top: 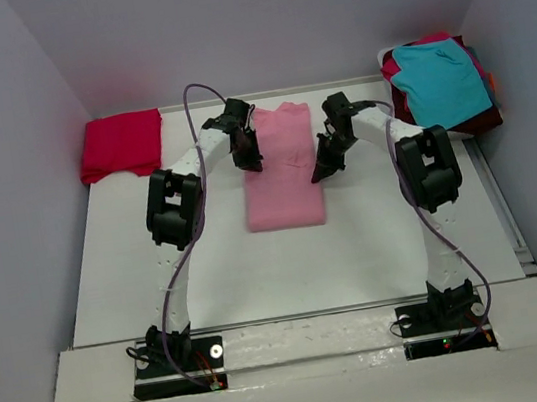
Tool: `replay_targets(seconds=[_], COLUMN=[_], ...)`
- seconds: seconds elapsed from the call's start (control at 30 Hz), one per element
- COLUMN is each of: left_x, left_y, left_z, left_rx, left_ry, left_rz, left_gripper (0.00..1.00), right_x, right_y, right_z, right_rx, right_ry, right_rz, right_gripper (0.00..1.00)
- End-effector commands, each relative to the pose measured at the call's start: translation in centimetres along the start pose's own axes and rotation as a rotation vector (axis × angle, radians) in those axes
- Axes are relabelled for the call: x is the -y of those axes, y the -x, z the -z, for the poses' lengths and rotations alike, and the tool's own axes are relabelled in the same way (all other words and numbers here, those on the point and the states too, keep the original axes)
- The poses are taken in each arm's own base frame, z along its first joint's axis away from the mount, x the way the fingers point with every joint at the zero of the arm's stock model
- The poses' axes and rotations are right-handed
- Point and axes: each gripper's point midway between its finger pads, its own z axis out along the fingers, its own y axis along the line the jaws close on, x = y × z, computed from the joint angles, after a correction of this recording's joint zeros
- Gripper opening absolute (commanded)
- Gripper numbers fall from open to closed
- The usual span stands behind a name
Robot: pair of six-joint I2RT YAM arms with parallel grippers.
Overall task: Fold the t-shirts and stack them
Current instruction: Fold the tshirt
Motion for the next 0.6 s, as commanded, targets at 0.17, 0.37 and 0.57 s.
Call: replay_targets(seconds=[0.17,0.37,0.57], left_x=[0.0,-0.3,-0.3], left_y=[1.0,1.3,1.2], left_z=[0.4,0.3,0.1], left_rx=[0.026,0.026,0.021], left_ry=[-0.002,-0.002,-0.005], left_rz=[-0.012,-0.004,-0.007], left_gripper=[0.21,0.21,0.21], right_x=[-1.7,-2.7,-3.3], right_y=[1.4,2.2,2.9], right_z=[-0.3,0.0,0.3], right_rx=[0.026,0.033,0.049], right_ry=[0.048,0.064,0.07], right_rz=[0.04,0.042,0.046], right_gripper=[0.09,0.08,0.09])
